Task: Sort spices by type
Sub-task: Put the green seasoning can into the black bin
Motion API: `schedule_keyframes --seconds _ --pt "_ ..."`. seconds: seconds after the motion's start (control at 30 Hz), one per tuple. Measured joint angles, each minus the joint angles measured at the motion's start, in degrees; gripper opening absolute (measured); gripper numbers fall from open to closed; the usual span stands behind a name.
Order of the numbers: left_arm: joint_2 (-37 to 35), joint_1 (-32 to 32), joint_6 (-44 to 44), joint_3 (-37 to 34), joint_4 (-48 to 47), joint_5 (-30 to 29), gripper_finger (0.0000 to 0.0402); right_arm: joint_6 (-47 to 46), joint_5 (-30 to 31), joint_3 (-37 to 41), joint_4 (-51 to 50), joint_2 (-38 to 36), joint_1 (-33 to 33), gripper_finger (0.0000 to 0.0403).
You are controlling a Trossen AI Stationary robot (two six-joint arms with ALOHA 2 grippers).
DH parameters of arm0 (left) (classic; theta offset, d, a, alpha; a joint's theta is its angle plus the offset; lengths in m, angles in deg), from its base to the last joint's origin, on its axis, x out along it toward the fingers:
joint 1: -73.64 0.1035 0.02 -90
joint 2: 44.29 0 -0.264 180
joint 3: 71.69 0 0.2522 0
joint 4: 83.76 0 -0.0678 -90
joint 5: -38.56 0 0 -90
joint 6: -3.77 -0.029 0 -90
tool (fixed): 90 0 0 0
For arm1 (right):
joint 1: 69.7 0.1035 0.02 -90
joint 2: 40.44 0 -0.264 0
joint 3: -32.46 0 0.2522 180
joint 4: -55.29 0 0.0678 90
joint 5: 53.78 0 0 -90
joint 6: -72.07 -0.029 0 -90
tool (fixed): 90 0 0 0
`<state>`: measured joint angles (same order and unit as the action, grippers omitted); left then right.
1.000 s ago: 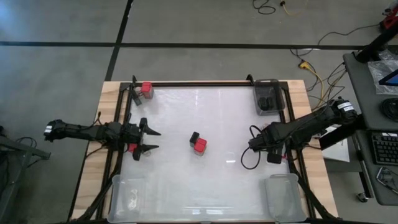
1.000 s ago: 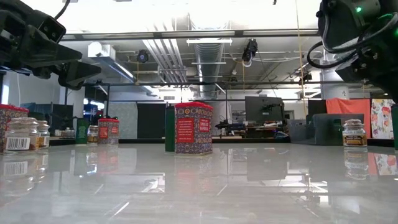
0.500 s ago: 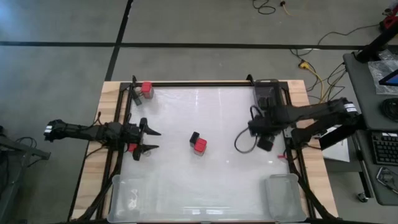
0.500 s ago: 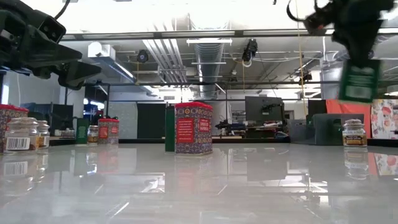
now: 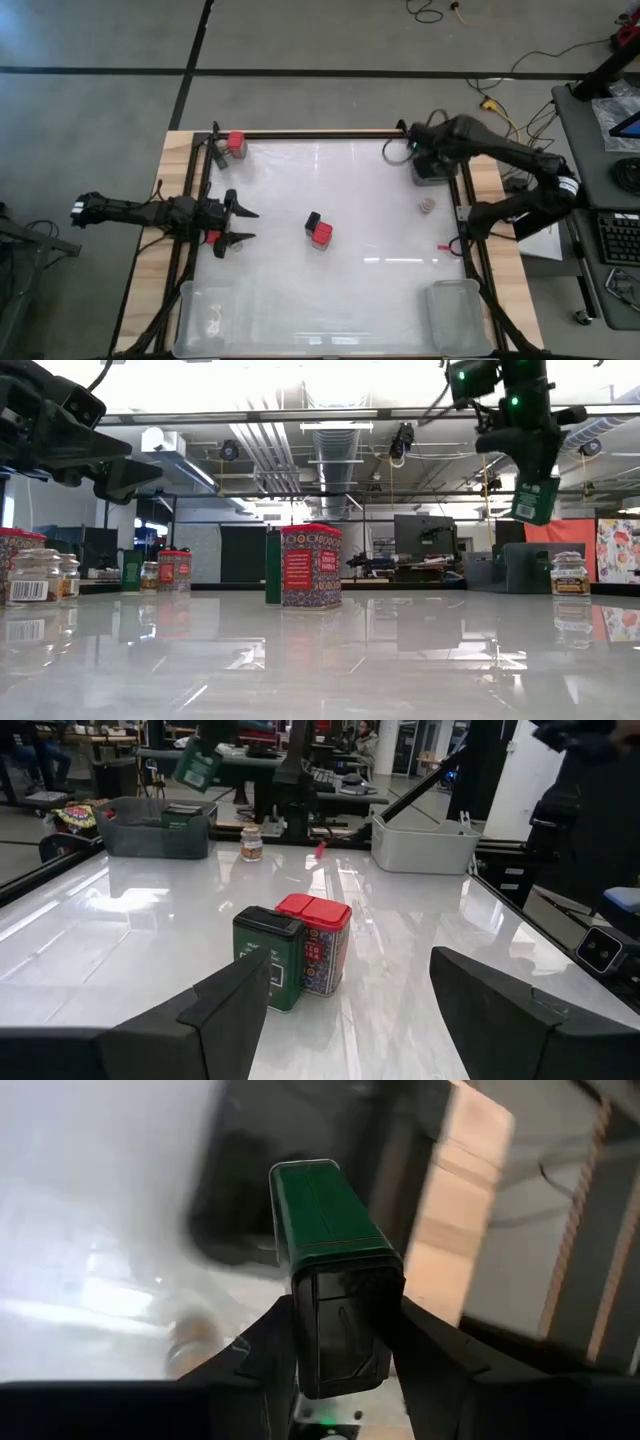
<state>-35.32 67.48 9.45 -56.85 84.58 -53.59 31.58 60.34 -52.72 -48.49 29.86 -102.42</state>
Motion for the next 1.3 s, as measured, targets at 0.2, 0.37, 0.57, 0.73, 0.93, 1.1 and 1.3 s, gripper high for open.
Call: schedule_keyframes --seconds 0.2,0.37,0.57,0.73,0.93,1.1,1.3 --pt "0.0 0.01 0.0 0.0 0.01 0.0 0.0259 2.5 0.0 0.32 1.01 0.01 -9.59 0.013" --pt "0.0 0.0 -0.01 0.01 0.02 -0.01 0.0259 4.44 -0.66 0.72 2.79 0.03 -12.62 0.013" --pt "0.0 0.01 -0.01 0.02 -0.01 -0.01 0.0259 6.73 -6.77 1.84 7.86 0.05 -18.47 0.0136" --pt "0.0 -0.01 -0.01 0.01 0.01 0.02 0.0259 7.57 -8.1 3.75 8.36 0.05 -21.6 0.013" --pt "0.0 -0.01 -0.01 0.02 0.02 0.01 0.0259 7.63 -8.2 8.2 10.91 0.05 -23.14 0.0134" --pt "0.0 0.01 -0.01 0.02 0.02 0.01 0.0259 8.57 -11.03 11.05 16.54 0.68 -23.19 0.0133" --pt "0.0 -0.01 -0.01 0.02 -0.01 -0.01 0.0259 8.59 -10.37 11.49 17.41 3.57 -25.52 0.0131"
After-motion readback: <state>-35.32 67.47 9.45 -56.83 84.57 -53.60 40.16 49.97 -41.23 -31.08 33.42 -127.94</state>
